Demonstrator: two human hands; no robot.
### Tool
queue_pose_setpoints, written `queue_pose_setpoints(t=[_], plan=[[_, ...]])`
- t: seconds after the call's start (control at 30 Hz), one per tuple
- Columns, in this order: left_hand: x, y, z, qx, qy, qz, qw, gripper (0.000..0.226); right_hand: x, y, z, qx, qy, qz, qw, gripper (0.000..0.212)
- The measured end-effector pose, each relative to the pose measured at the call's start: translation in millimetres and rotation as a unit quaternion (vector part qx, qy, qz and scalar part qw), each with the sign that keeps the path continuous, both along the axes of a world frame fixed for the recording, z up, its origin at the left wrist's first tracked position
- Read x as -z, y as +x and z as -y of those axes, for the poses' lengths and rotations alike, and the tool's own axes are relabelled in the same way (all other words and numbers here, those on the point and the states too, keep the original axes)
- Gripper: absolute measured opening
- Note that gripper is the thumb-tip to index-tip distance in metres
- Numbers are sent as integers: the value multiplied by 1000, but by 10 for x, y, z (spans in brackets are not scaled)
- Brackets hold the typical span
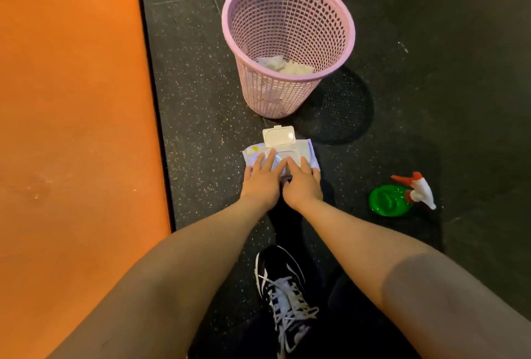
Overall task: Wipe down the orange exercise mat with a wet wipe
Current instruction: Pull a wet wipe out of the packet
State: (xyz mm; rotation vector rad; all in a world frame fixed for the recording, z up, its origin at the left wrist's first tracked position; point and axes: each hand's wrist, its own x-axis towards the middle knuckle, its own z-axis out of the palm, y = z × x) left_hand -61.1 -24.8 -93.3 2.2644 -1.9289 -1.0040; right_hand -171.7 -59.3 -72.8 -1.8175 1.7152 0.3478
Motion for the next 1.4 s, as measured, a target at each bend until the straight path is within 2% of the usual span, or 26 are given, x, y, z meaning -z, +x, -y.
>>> queue_pose_setpoints(t=[0.37, 0.5, 0.63, 0.77, 0.83, 0.93, 1.03, 1.27, 1.4], plan=[[48, 345, -363, -98, -30, 73, 992, 56, -15, 291, -286, -47, 29, 121, 991, 68], [69, 467, -325, -129, -73, 72, 986, 42, 15, 359, -304, -83, 11, 76, 994, 69], [40, 486, -214, -165, -75, 39, 983, 33, 22, 382, -343, -122, -22, 26, 992, 73], [42, 461, -200, -188, -96, 50, 976, 32, 33, 430, -407, -133, -24, 11, 991, 76], [68, 434, -211, -173, -104, 61, 978, 36, 42, 420, -409, -121, -25, 34, 992, 75], [115, 444, -209, -159, -134, 60, 976, 27, 66, 402, -379, -94, -7, 85, 992, 74], [176, 511, -205, -179, -153, 46, 971, 20, 78, 422, -347, -86, 4, 94, 992, 73], [146, 568, -160, -235, -137, -33, 962, 25, 15, 458, -283, -85, 15, 98, 991, 76], [218, 525, -247, -193, -148, -49, 969, 30, 36, 469, -247, 29, 43, 207, 977, 60]])
